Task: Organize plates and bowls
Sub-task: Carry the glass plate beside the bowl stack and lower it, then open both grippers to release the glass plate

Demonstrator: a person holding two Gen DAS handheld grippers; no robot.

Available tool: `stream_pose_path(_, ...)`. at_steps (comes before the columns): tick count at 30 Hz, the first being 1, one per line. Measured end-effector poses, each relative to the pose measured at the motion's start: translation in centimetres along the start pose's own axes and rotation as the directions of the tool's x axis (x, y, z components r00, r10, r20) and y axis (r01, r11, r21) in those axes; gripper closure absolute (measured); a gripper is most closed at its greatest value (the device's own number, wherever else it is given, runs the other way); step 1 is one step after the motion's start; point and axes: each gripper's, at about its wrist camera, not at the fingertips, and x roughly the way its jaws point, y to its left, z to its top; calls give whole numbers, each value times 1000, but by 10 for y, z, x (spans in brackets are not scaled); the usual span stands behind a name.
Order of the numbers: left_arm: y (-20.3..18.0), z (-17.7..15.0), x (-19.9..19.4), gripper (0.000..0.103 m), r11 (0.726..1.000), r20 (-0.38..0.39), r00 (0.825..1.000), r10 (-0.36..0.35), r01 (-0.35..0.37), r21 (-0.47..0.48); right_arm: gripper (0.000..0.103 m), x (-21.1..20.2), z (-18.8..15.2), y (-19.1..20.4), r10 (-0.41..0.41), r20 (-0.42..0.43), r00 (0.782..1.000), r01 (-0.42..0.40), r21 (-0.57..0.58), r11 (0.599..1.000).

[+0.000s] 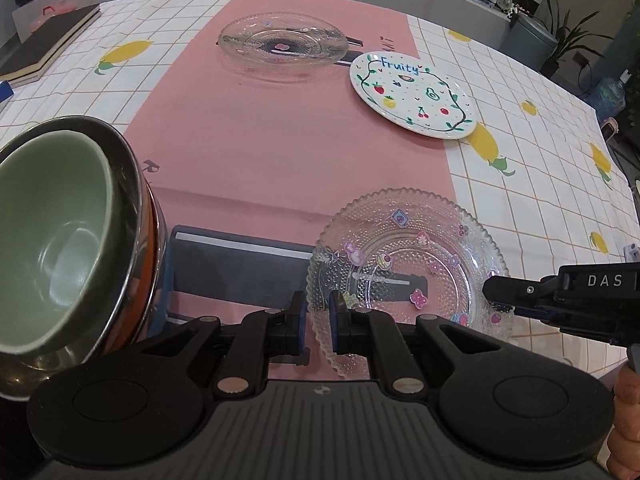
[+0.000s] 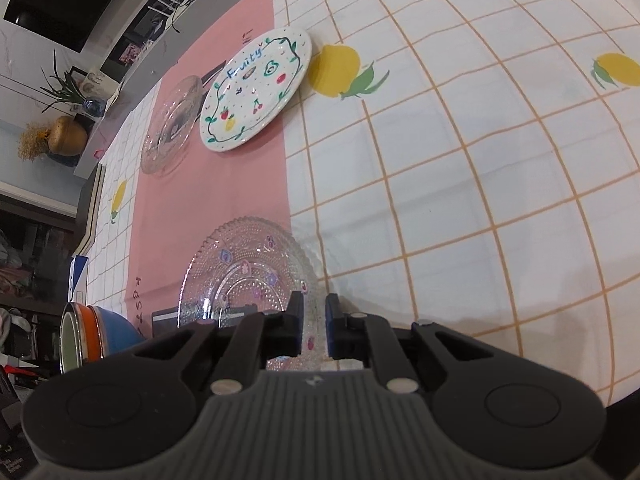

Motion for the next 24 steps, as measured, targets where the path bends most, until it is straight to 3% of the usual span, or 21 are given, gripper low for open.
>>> stream_pose_path(4,-1,0,0,90,1000,6,1000,2,-2,8,90,-2,-2,2,-10,10,1000,10,-14,1000)
stream_pose_path(8,-1,0,-5,83,1000,27,1000,-14,13,14,86,-9,-1,5,-10,40,999,12,-33,999)
stream_pose_path(10,-2,2,-9,81,1000,42,999,-20,19,19,76,-15,-1,8,-17,64,998,21,-53,998)
stream_pose_path(13,-5,6,-15,79,999,70,997,-42,40,28,72,-25,1,15,-32,106,994,42,-97,994)
stream_pose_path(19,-11,22,-28,74,992,128,984,-120,115,45,62,-40,6,26,-31,185,982,59,-149,987)
stream_pose_path(24,-17,38,-33,73,988,171,974,-147,138,64,60,-47,11,32,-23,224,974,59,-152,987)
